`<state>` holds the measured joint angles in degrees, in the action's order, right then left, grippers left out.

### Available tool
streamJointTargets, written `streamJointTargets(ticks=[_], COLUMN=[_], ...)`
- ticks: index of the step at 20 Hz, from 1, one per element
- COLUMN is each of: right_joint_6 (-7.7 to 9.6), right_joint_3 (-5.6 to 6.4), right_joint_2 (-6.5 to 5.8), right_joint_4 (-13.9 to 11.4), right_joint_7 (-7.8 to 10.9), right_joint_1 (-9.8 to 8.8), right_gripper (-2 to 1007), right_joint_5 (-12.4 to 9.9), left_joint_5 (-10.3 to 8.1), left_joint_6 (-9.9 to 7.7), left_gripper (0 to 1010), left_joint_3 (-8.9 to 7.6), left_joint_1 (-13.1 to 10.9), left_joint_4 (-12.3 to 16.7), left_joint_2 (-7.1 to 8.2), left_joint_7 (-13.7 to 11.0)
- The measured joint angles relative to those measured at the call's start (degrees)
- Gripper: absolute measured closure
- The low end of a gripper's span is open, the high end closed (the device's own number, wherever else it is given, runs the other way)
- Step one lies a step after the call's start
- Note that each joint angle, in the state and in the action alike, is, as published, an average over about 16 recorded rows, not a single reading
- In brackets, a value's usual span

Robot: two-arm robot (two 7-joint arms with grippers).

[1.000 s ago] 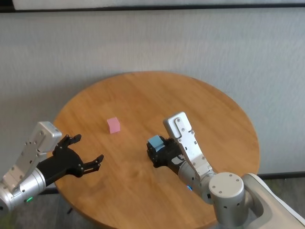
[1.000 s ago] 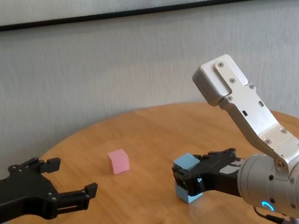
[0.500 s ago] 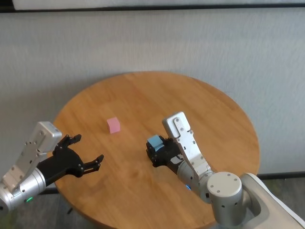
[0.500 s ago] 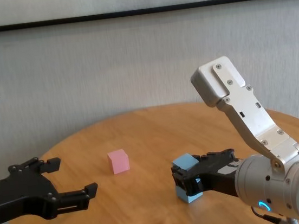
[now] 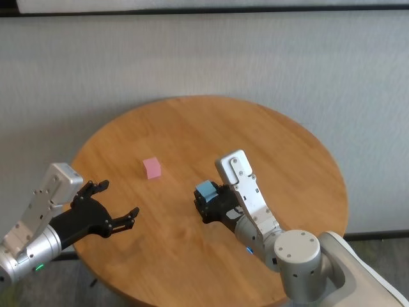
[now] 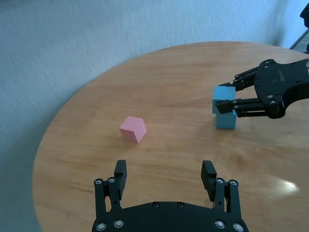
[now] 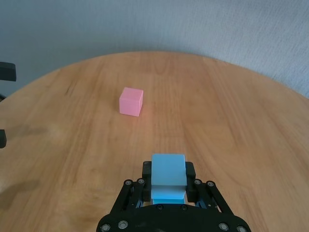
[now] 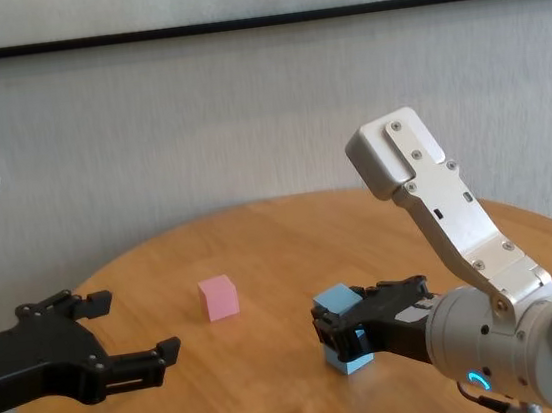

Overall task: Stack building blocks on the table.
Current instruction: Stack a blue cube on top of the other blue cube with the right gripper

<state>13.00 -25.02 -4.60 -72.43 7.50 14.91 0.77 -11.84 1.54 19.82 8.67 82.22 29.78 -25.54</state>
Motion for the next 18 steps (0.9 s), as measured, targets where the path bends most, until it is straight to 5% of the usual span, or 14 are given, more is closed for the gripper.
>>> streamJointTargets(ticks=[18], right_joint_6=[-0.49], right_joint_3=[1.52], right_joint_2=[1.69], right_joint_4=[1.44], right_joint_7=[0.4], right_joint_1=[0.33], right_gripper=[645], right_joint_5=[1.94], left_joint_5=[0.0], left_joint_6=[0.0], left_gripper=[9], left_joint_3=[0.0], left_joint_1=[0.0], left_joint_4=[0.0], left_joint_2=[0.0], left_joint_7=[0.0])
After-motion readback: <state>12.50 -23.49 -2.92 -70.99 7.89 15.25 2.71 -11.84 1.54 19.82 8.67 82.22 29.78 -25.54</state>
